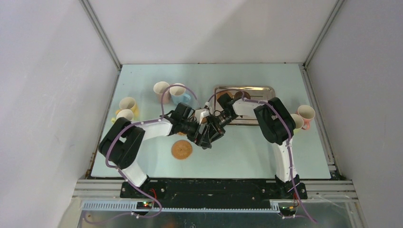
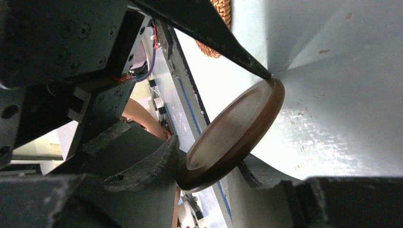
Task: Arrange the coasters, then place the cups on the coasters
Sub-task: Place the coaster on the tray, then move the coaster to the center of the board, then pick up the coaster from the center of the board, then place the coaster on the tray.
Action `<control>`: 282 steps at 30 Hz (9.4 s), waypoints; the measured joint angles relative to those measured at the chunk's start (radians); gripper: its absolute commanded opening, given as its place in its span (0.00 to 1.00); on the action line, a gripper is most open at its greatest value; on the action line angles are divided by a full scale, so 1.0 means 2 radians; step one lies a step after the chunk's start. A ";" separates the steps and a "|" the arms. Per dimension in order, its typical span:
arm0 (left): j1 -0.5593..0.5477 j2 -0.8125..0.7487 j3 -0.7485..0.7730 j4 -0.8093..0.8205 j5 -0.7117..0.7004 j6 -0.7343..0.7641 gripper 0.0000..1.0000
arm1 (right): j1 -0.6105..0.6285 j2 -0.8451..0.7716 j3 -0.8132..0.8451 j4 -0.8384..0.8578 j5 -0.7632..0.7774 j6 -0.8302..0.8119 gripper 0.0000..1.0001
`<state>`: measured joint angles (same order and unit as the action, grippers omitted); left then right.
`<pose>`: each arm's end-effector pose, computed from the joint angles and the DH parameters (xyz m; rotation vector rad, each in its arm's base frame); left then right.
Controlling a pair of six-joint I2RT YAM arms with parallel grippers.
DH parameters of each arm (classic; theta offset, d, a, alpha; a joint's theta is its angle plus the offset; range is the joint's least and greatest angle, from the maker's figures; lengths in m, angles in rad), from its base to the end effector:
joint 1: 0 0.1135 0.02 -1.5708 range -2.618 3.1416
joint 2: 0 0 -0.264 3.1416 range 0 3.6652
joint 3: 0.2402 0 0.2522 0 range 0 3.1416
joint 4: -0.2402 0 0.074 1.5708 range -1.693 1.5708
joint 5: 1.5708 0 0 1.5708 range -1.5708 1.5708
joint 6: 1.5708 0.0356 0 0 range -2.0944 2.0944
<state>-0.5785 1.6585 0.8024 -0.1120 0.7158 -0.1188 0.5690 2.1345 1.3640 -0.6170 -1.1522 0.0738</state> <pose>0.2436 -0.1870 0.1477 0.8778 2.4381 -1.1781 0.3150 0.2401 0.1221 0.7485 -2.3592 -1.5945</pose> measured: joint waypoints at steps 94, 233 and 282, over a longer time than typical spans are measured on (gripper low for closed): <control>0.092 0.156 0.253 0.001 -0.082 -0.014 0.98 | -0.291 -0.149 -0.006 -0.031 0.335 0.010 0.68; -0.081 0.074 0.098 -0.127 0.056 0.107 0.98 | -0.061 0.076 0.106 -0.330 -0.023 -0.307 0.27; 0.231 -0.115 0.019 -0.147 0.078 0.182 0.98 | -0.160 0.063 0.200 -0.096 0.177 -0.024 0.16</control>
<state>-0.1158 1.4281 0.8413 -0.4057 0.8719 0.2455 0.2485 2.2612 1.7634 -0.8097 -0.7982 0.0265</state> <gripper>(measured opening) 0.984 0.095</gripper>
